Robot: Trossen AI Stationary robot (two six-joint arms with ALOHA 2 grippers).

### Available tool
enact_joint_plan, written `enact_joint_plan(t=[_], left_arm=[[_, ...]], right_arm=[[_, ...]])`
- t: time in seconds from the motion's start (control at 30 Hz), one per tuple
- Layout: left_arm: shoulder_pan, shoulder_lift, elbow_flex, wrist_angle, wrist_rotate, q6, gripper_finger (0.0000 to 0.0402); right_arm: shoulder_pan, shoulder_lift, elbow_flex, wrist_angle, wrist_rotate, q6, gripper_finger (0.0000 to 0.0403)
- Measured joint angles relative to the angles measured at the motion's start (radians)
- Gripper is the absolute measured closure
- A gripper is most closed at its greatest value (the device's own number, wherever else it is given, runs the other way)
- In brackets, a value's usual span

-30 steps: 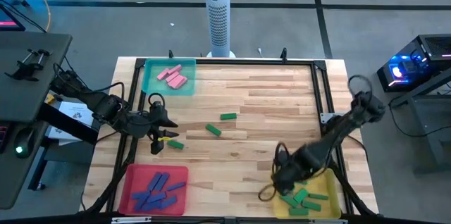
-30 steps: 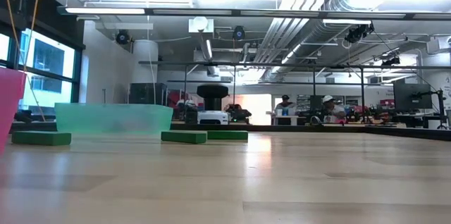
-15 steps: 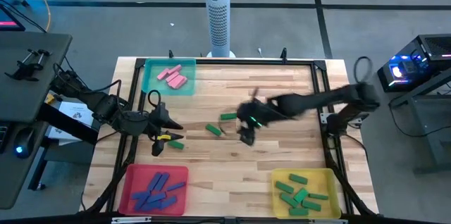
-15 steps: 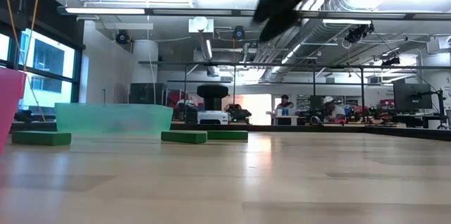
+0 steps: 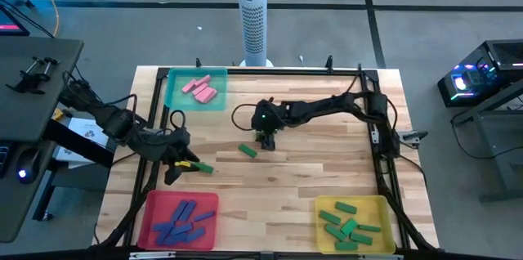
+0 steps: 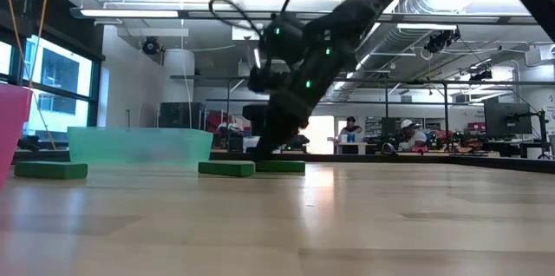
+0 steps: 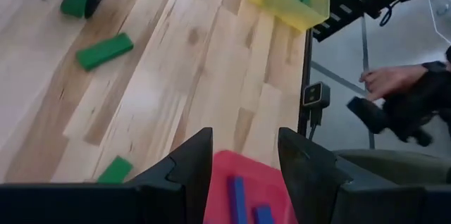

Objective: Sort blocks
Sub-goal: Put the green block into the yellow bin

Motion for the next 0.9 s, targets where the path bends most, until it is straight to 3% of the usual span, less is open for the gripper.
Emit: enact_joint_plan(t=[0.2, 0.47, 0.57, 0.9], left_arm=[[-0.007, -0.042, 0.0, -0.037, -0.025, -0.061, 0.0255], [-0.006, -0.052, 0.0, -0.036, -0.125, -0.04, 0.0255], [-0.006, -0.052, 0.0, -0.032, -0.15, -0.012, 0.0255], [-0.006, -0.052, 0.0, -0.032, -0.16, 0.087, 0.0255]], right_arm=[[-0.036, 0.031, 0.001, -0.03, -0.012, -0.029, 0.0207], [-0.035, 0.019, 0.01, -0.301, -0.006, -0.009, 0.0353], [-0.019, -0.006, 0.009, -0.404, 0.006, 0.038, 0.0354], [0.066, -0.103, -0.021, -0.705, 0.2, 0.177, 0.0354]])
